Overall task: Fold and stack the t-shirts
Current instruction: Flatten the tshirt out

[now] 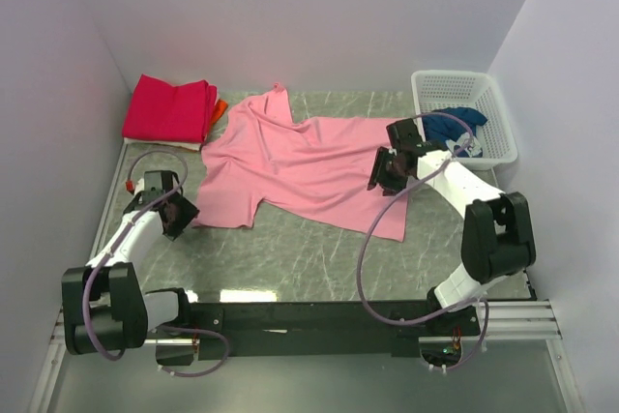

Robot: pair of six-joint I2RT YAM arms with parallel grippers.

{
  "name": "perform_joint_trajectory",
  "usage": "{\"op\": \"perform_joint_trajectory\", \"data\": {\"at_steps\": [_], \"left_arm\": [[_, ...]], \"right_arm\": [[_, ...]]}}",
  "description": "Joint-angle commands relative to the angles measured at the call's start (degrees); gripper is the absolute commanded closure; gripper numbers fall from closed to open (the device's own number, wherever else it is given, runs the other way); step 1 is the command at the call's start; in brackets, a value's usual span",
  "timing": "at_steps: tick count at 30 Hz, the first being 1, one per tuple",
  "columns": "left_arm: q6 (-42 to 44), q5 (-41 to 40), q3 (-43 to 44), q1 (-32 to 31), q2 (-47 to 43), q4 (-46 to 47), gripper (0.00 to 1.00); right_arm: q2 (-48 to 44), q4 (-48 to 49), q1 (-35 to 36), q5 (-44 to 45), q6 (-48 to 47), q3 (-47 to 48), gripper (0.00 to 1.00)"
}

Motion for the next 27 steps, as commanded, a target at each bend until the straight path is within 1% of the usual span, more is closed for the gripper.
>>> {"op": "perform_joint_trajectory", "data": {"at_steps": [1,4,12,18,20,21,25,27], "left_arm": [[-0.65,-0.05,-2.15,-0.09,-1.41,1.94,0.44],[-0.39,-0.58,-3.12,-0.09,-1.41,2.82,0.49],[0.49,-0.67,-4.44,0.00,0.35,6.16,0.47],[0.49,0.56,-5.32,0.08,1.93,8.62,0.49],[0.84,1.35,-5.50,0.08,2.72,9.06,0.53],[0.93,1.53,-5.85,0.09,3.16,9.15,0.59],[1.28,2.85,-6.73,0.00,3.25,10.46,0.71],[1.54,3.37,-6.82,0.08,3.43,10.55,0.75]], "right_arm": [[-4.42,1.91,-0.24,1.48,0.87,-2.96,0.46],[-6.70,2.26,-0.24,1.48,1.31,-5.15,0.46],[-10.93,2.17,-0.15,1.83,1.84,-8.06,0.46],[-13.39,1.38,-0.15,3.41,1.66,-10.16,0.46],[-14.35,1.03,-0.24,3.85,2.01,-11.04,0.46],[-14.79,1.03,-0.24,4.46,2.10,-12.09,0.46],[-16.64,0.50,-0.85,5.78,2.80,-15.44,0.46],[-17.26,0.06,-1.73,6.92,3.07,-17.54,0.46]]}}
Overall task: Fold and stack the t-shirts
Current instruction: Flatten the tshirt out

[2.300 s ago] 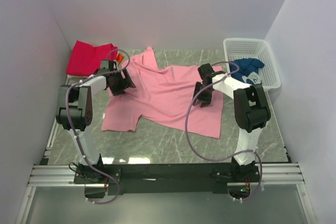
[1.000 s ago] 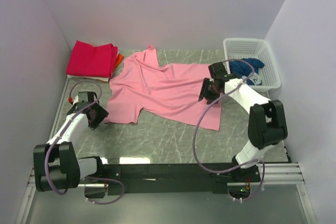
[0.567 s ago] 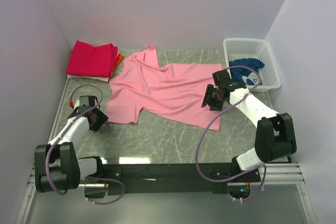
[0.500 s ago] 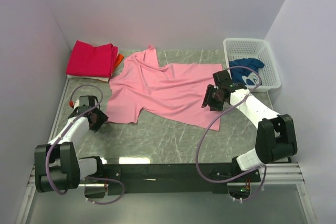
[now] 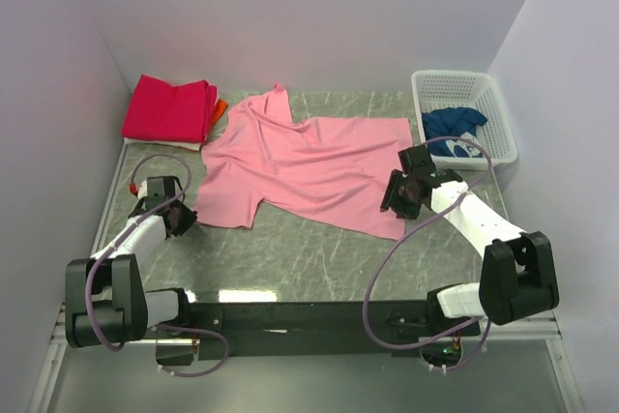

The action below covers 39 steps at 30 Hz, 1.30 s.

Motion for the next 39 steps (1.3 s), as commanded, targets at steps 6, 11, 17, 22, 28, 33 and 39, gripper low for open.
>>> {"op": "perform_joint_trajectory", "data": {"at_steps": [6,11,17,22,28,33,39], "left_arm": [[1.57,2.70,-1.48,0.06,1.09,-0.20,0.99],[1.57,2.79,-1.48,0.06,0.91,-0.20,0.99],[1.57,2.71,-1.22,-0.02,0.03,-0.73,0.99],[1.57,2.79,-1.22,0.15,0.03,-0.82,0.99],[1.83,3.49,-1.13,0.15,1.00,-0.20,0.99],[1.92,3.58,-1.22,0.24,1.18,-0.11,0.99],[1.92,3.93,-1.31,0.24,1.26,0.06,0.99]], "right_arm": [[-4.33,0.20,-6.52,4.44,1.02,-8.18,0.45],[-4.33,0.90,-9.33,4.36,0.14,-10.20,0.46],[-5.12,0.99,-9.25,1.81,0.22,-11.87,0.52],[-6.79,1.34,-9.25,-0.39,0.75,-14.33,0.55],[-7.49,2.22,-9.34,-1.53,1.10,-15.39,0.57],[-5.74,2.83,-9.08,-2.24,1.10,-14.25,0.57],[-2.14,3.18,-9.16,-3.64,0.66,-13.63,0.57]]}}
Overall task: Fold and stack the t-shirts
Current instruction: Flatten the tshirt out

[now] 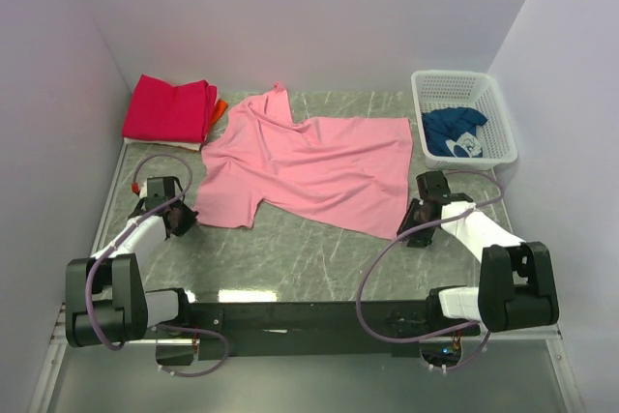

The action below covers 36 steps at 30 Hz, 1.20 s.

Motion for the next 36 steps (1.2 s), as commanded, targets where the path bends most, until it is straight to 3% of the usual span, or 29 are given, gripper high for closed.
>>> {"op": "perform_joint_trajectory", "data": {"at_steps": [1,5,8,9,12,22,36], "left_arm": [[0.79,1.66,-0.91,0.13,1.13,-0.97,0.99],[0.96,2.36,0.13,0.13,0.52,-2.18,0.99],[0.61,3.15,2.59,0.39,-2.28,-6.57,0.99],[0.26,3.16,3.04,0.39,-3.51,-7.63,0.99],[-1.93,4.29,4.18,0.48,-8.52,-11.23,0.99],[-8.61,5.27,4.96,0.39,-23.90,-22.13,0.99],[-9.67,2.03,10.33,0.39,-37.01,-39.62,0.99]], "right_arm": [[2.22,1.33,-0.07,-1.33,-0.25,1.40,0.58],[4.68,0.72,-0.07,-2.65,-1.22,1.67,0.67],[5.04,-1.13,-0.16,-2.56,-2.10,2.45,0.82],[4.77,-1.83,-0.07,-2.21,-2.28,2.72,0.91],[3.55,-4.03,-0.07,-2.12,-2.54,3.60,1.00],[0.73,-14.22,0.02,-3.17,-0.61,7.11,1.00],[-5.60,-21.08,3.70,-2.03,0.97,5.80,1.00]]}}
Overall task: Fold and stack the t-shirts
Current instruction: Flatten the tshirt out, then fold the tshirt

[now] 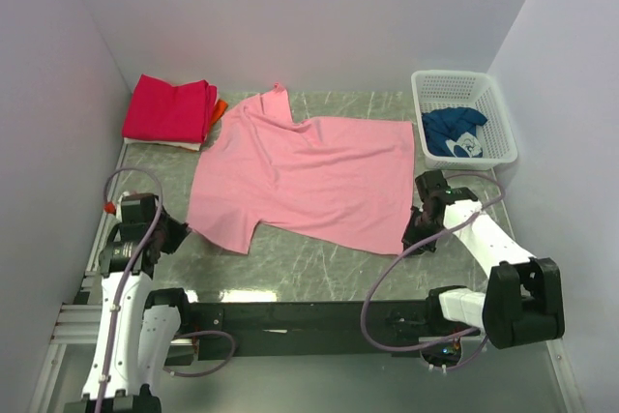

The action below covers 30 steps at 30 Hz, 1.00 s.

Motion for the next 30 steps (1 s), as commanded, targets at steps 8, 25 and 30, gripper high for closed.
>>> {"op": "perform_joint_trajectory", "data": {"at_steps": [8,25,30], "left_arm": [[0.80,-6.55,7.12,0.07,-8.56,-16.18,0.99],[3.35,-1.37,5.80,0.07,-0.86,-3.90,0.99],[5.72,1.35,7.73,0.07,9.07,6.02,0.99]], "right_arm": [[-5.96,-6.32,7.49,2.02,4.07,-0.83,1.00],[-6.25,-4.75,8.47,2.81,6.27,-1.98,1.00],[-0.01,-1.15,5.66,2.02,4.78,3.11,1.00]]}}
